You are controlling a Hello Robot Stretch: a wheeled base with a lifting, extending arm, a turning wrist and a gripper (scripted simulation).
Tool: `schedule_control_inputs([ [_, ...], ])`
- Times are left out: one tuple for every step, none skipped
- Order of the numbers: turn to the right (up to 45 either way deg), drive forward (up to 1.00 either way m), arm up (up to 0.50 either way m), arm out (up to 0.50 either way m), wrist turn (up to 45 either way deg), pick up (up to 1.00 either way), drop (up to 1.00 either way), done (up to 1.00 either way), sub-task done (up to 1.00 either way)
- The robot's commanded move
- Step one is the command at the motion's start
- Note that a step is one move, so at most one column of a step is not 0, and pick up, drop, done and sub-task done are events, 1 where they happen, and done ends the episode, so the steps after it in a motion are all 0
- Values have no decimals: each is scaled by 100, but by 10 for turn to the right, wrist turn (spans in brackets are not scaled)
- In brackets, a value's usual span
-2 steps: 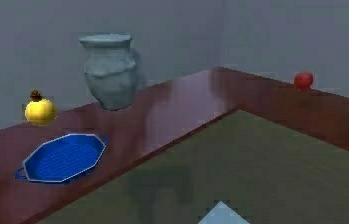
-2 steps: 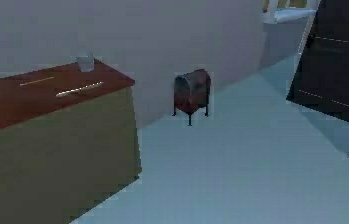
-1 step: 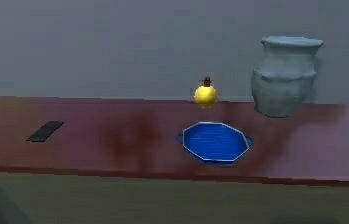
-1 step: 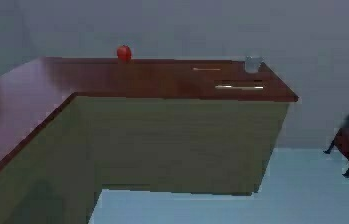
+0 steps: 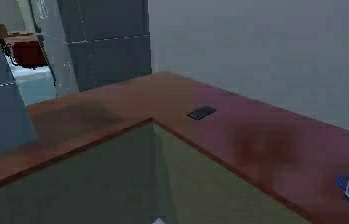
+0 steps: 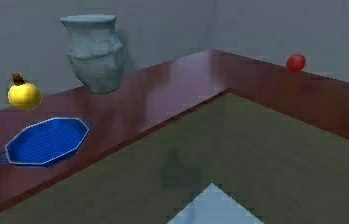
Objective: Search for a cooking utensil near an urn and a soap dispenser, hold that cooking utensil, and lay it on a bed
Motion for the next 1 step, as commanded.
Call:
schedule_control_inputs([
  [-270,0,0,0,0,0,0,0,0],
])
